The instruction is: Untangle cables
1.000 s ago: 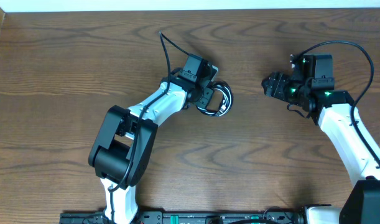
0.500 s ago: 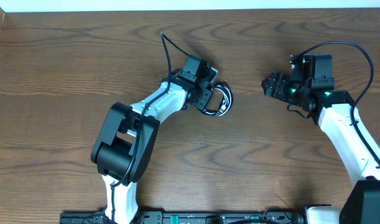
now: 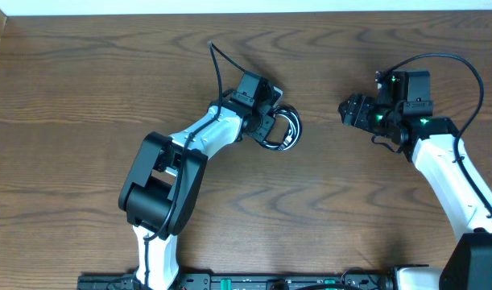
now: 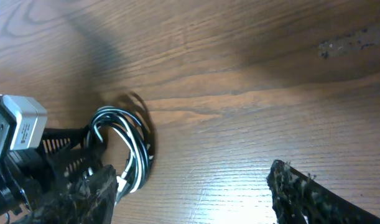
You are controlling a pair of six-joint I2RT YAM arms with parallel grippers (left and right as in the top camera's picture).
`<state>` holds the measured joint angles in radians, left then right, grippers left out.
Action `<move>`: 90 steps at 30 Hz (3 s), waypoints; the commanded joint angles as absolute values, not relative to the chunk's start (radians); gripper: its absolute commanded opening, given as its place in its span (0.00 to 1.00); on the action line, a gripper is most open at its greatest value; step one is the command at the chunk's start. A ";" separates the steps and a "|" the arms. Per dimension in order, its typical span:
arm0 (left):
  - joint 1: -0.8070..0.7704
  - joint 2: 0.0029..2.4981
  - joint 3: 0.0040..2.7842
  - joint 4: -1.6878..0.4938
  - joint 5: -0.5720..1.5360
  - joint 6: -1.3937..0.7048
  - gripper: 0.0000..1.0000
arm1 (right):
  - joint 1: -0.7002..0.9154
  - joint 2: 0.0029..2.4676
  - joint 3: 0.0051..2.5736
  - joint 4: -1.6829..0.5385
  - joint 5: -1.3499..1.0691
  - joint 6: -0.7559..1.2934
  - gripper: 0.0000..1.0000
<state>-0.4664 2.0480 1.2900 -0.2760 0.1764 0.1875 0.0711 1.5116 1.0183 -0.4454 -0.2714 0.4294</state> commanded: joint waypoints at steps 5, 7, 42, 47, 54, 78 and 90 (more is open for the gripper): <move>-0.461 2.089 1.293 -0.286 0.162 0.190 0.08 | 0.071 1.515 1.038 -0.447 -0.260 0.429 0.75; -0.461 2.083 1.293 -0.290 0.149 0.189 0.07 | 0.071 1.515 1.038 -0.447 -0.260 0.429 0.75; -0.398 1.580 1.296 -0.295 0.513 -0.115 0.07 | 0.082 1.515 1.038 -0.175 -0.714 0.389 0.79; -0.314 1.580 1.296 -0.273 0.698 -0.183 0.08 | 0.082 1.515 1.038 -0.159 -0.717 0.420 0.78; -0.210 1.581 1.296 -0.263 0.953 -0.228 0.07 | 0.083 1.515 1.038 -0.010 -0.876 0.434 0.79; -0.200 1.582 1.296 -0.244 1.115 -0.242 0.08 | 0.189 1.515 1.038 0.299 -1.000 0.599 0.81; -0.271 1.582 1.296 -0.241 1.039 -0.246 0.08 | 0.253 1.517 1.038 0.268 -0.822 0.624 0.42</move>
<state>-0.2596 1.6077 1.2903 -0.2447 1.0683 -0.2382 0.2584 1.5120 1.0203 0.2935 -0.8928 0.6178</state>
